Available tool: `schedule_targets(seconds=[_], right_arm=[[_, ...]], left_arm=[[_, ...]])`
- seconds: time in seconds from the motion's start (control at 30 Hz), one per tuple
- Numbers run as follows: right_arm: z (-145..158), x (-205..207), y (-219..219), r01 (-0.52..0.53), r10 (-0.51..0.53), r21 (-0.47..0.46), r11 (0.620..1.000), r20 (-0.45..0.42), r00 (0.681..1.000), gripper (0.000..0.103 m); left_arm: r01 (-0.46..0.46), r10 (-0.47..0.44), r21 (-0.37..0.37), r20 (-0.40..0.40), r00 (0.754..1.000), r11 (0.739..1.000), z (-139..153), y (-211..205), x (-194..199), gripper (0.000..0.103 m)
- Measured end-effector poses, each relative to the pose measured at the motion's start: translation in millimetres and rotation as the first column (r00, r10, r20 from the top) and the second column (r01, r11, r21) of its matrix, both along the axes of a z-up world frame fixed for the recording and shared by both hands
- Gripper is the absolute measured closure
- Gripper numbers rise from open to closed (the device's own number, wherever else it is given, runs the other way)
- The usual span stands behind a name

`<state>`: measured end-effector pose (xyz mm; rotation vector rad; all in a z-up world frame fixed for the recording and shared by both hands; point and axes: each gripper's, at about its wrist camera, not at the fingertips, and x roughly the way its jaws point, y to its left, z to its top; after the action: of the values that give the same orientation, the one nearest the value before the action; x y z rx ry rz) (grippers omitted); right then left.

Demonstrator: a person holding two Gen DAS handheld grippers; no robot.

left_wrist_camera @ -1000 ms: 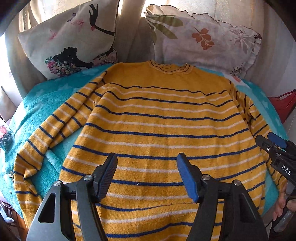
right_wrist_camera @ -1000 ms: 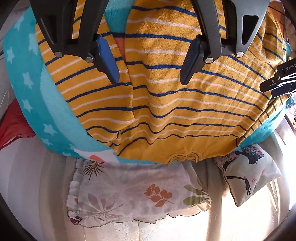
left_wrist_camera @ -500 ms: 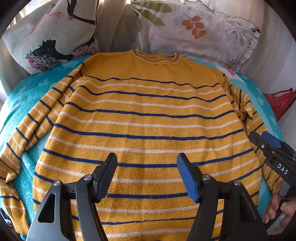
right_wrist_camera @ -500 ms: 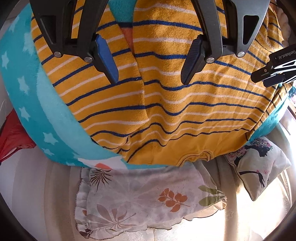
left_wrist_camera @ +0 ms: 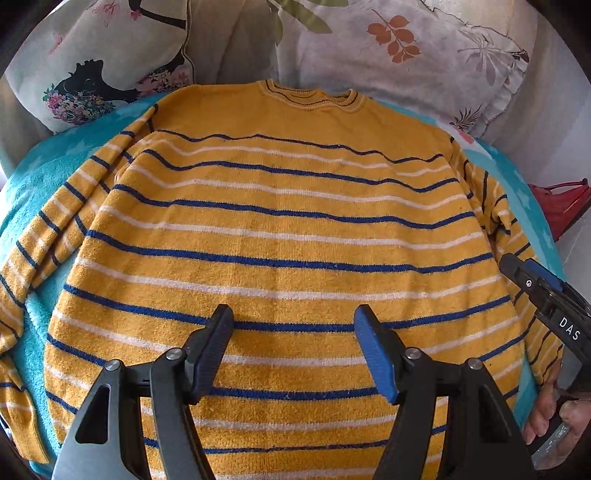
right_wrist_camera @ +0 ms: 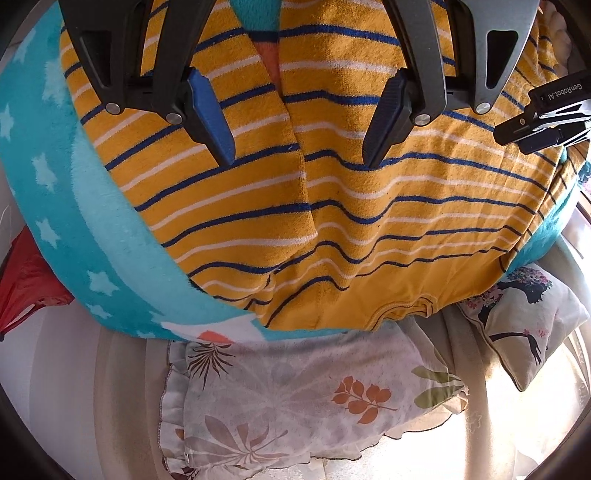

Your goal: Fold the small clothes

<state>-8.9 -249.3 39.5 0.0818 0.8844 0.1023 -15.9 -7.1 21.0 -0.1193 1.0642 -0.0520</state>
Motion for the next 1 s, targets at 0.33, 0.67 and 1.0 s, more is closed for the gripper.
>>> schedule_targets(seconds=[0.33, 0.67, 1.0], right_arm=[[7.3, -9.7, -18.9, 0.044, -0.044, -0.001, 0.999, 0.015, 0.999, 0.027], [10.5, -64.5, -105.0, 0.227, -0.230, -0.119, 0.967, -0.016, 0.973, 0.022], [-25.8, -102.9, -138.1, 0.305, -0.321, -0.157, 0.939, -0.095, 0.942, 0.015]], left_arm=[[0.016, -0.016, 0.011, 0.008, 1.000, 1.000, -6.4, -2.2, 1.1, 0.027], [0.001, 0.001, -0.063, 0.028, 1.000, 0.998, -1.6, 9.3, -8.8, 0.025], [-0.009, 0.015, -0.098, 0.056, 0.998, 0.995, 14.4, 15.3, -31.6, 0.025]])
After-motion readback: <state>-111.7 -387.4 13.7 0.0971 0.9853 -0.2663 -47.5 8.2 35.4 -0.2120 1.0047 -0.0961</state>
